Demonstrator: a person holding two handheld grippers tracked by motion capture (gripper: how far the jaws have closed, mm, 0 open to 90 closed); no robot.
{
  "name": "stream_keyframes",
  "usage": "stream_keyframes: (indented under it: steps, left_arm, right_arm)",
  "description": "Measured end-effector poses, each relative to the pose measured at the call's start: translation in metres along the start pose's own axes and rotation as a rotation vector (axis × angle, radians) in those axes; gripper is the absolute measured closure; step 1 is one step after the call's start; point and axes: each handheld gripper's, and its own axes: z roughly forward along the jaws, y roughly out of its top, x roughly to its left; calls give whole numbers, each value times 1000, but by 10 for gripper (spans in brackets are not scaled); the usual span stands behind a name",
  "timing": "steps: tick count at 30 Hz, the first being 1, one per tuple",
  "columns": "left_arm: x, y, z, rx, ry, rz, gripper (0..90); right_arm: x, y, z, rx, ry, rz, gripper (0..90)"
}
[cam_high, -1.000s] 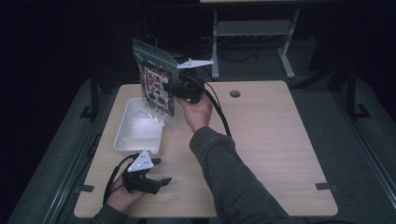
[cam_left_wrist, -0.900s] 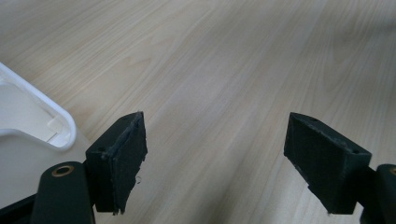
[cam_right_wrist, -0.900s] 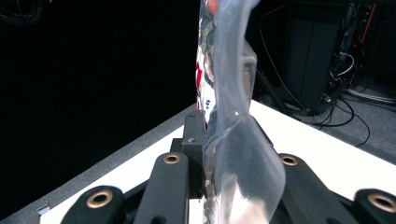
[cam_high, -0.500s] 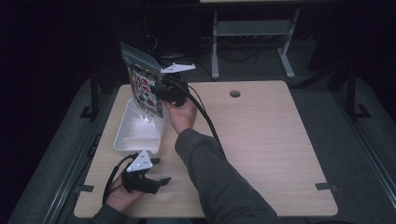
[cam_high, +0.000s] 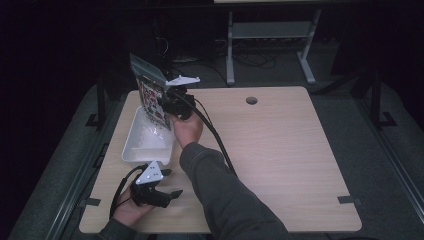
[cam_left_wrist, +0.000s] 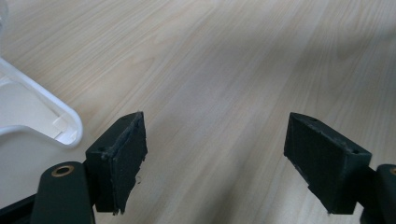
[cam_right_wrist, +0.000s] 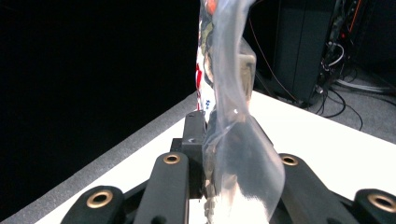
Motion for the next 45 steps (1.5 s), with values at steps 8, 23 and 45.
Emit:
stream_keyframes:
  steps: [8,23,45]
  left_arm:
    - [0,0,3,7,2,2,205]
    - [-1,-1,5,25,0,13,205]
    - [0,-1,6,29,-3,20,206]
  right_arm:
    - [0,-11,13,14,-1,16,752]
    - [3,-15,17,7,-3,38,751]
    - [11,-21,22,-7,-7,84,752]
